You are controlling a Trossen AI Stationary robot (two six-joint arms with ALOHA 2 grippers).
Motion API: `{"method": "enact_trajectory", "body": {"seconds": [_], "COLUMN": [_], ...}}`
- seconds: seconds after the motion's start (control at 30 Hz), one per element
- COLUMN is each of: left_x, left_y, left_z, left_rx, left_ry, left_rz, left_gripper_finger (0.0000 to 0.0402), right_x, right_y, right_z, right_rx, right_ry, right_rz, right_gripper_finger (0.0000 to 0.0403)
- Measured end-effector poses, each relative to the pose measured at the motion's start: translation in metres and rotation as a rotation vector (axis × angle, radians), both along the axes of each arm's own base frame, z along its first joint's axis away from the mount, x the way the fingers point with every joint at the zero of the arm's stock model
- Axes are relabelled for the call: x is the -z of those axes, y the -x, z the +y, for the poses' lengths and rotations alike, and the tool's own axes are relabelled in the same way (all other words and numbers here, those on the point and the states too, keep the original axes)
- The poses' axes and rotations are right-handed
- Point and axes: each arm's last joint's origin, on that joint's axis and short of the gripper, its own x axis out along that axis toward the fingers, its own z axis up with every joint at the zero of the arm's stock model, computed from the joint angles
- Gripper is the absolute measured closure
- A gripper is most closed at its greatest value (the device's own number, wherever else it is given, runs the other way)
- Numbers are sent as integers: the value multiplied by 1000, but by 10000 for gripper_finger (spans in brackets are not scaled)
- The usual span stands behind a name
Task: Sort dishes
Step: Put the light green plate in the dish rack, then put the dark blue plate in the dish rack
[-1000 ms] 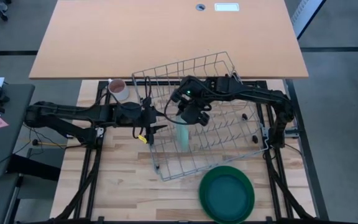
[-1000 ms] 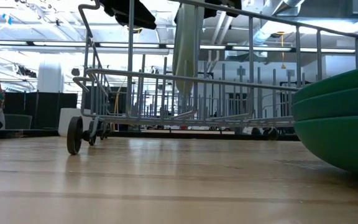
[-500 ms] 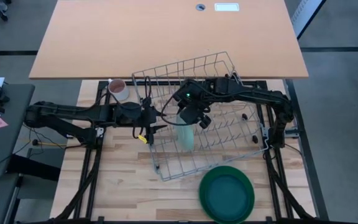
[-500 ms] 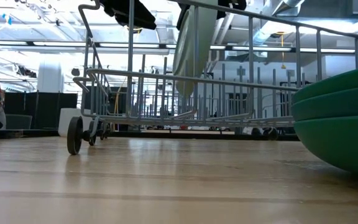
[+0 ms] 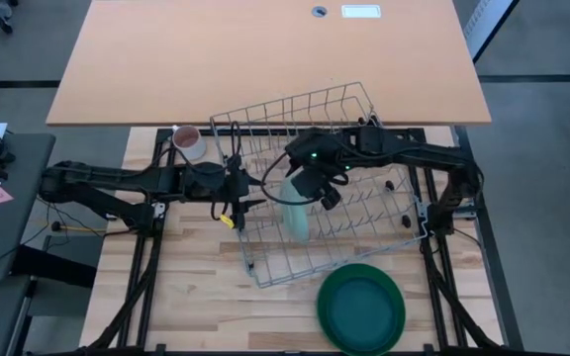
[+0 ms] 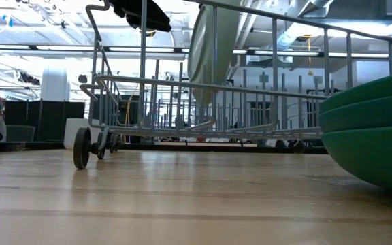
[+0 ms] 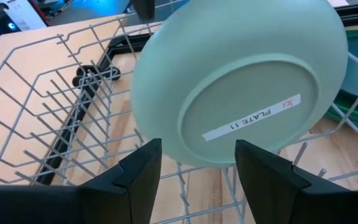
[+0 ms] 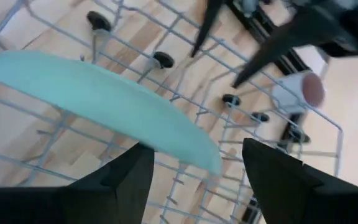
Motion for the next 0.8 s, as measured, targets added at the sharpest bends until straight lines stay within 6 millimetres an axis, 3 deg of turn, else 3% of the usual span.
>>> {"method": "enact_trajectory", "body": {"seconds": [0.2, 0.47, 0.63, 0.8], "left_x": [0, 0, 0, 2], "left_y": [0, 0, 0, 1], "left_z": [0, -1, -1, -1], "left_rx": [3, 33, 37, 36], "left_ry": [1, 18, 17, 18], "left_rz": [0, -1, 0, 22], "left_gripper_finger": [202, 202, 202, 202], "right_x": [-16, -21, -16, -8], "right_y": [14, 31, 29, 33], "right_z": [6, 18, 44, 75], "right_rx": [211, 580, 609, 667], "right_ry": [-63, -340, -405, -357], "right_rz": [-62, -51, -20, 11], "right_gripper_finger": [152, 152, 153, 153]}}
